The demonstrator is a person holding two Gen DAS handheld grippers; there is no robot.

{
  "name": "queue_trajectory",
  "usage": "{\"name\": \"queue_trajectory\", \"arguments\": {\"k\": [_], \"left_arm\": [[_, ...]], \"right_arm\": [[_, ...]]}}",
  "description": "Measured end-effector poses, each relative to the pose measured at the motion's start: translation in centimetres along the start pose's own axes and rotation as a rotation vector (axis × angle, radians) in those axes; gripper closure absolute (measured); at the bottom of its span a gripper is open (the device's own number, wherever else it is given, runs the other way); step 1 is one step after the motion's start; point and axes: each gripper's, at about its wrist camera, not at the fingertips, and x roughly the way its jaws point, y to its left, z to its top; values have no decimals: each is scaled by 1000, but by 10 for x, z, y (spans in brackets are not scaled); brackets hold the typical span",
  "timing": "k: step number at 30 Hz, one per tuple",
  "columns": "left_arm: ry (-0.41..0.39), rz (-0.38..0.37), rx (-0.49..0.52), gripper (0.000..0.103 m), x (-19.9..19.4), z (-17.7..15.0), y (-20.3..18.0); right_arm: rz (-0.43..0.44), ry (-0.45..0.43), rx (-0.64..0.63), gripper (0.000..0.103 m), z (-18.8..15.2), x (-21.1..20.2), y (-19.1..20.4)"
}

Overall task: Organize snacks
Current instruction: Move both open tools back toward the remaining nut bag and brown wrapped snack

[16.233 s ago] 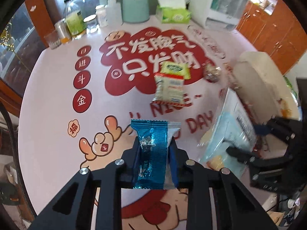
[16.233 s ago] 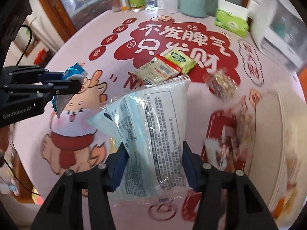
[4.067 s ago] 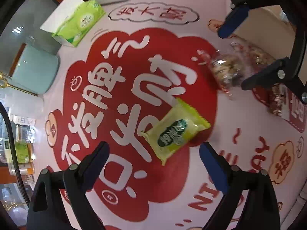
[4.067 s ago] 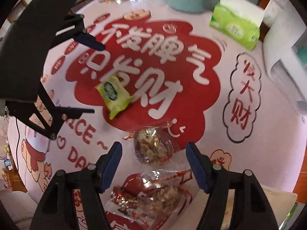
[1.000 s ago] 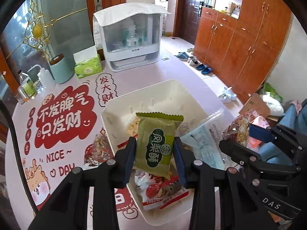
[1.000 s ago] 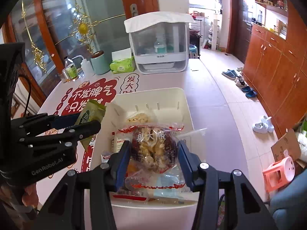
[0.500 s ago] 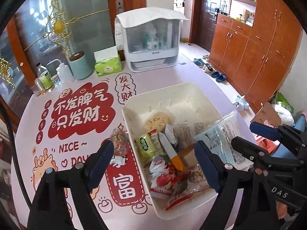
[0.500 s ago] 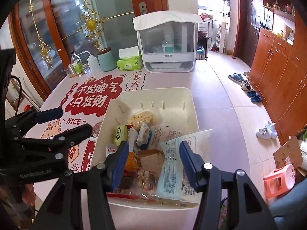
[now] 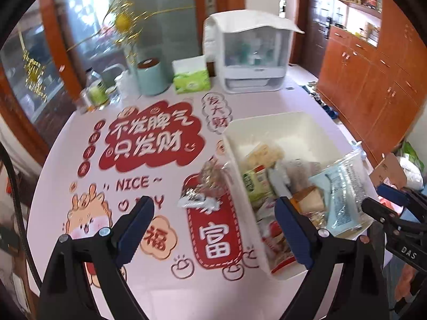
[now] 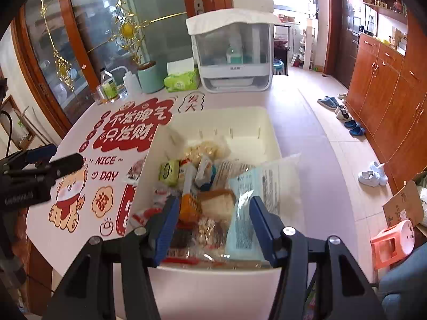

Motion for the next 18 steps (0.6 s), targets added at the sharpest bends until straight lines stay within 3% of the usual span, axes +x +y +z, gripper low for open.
{"name": "queue_trajectory", "arguments": {"k": [6,14,18], "left_arm": [[9,41,-25,12,-8,-6,26],[-66,165,128,12,-55,24,56],[-89,173,185,12,-72,44,74]], "right_arm": [[8,-13,-12,48,-7,-6,13],[30,-75,-24,48,3,-18,33],[62,-100,2,48,13,-22,49]]}}
